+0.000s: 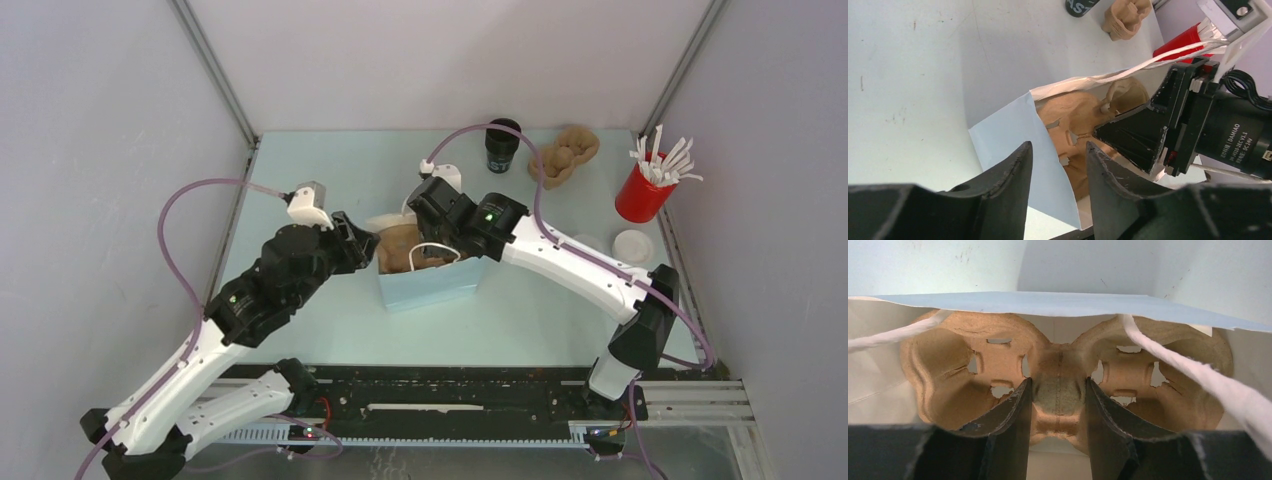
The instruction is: Pack the takeout coffee
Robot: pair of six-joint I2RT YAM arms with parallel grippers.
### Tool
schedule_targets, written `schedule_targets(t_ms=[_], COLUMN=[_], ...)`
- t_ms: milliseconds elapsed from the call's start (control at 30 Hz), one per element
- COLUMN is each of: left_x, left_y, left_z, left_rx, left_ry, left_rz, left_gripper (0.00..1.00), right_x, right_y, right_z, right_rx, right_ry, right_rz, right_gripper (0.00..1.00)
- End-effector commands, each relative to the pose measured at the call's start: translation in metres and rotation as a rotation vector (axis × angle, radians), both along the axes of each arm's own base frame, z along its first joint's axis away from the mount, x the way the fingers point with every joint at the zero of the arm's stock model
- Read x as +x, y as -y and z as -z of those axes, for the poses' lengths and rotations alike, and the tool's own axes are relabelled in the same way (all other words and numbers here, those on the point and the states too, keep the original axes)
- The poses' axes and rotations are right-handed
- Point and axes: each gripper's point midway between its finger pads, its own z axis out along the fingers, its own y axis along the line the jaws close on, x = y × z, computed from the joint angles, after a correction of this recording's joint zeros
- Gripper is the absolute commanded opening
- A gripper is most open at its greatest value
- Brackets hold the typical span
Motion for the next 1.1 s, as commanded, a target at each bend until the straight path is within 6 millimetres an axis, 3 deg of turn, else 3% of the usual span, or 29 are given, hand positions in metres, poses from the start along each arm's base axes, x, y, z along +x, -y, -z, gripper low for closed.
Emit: schedule_targets(t_ms=[0, 233, 633, 900, 1067], left_x=[-0.001, -0.005, -0.005, -0.002, 0.002], left_y=[-0.016, -0.029, -0.033, -0.026, -0.014], left_z=[-0.001, -0.004, -0.006, -0.014, -0.031], left_rx=[0.046, 0.054, 0.062, 0.102, 0.130], left_ry=[0.031, 0.052, 0.065, 0.088, 0.129], left_rz=[-0.041, -0.074, -0.085, -0.037, 0.026], left_gripper=[0.50, 0.52, 0.55, 0.70, 0.82], right_x=[0.003, 0.002, -0.008, -0.017, -0.023], right_y=[-0.001, -0.003, -0.005, -0.003, 0.013], right_z=[-0.013, -0.012, -0.022, -0.064, -0.103], right_rx=[-0.033, -0.044, -0.060, -0.011, 0.051], right_ry=[0.035, 0.028, 0.023, 0.084, 0.158], right_rz=[-0.025, -0.040, -0.104, -0.130, -0.145], right_gripper=[0.33, 0.43, 0.70, 0.73, 0.73])
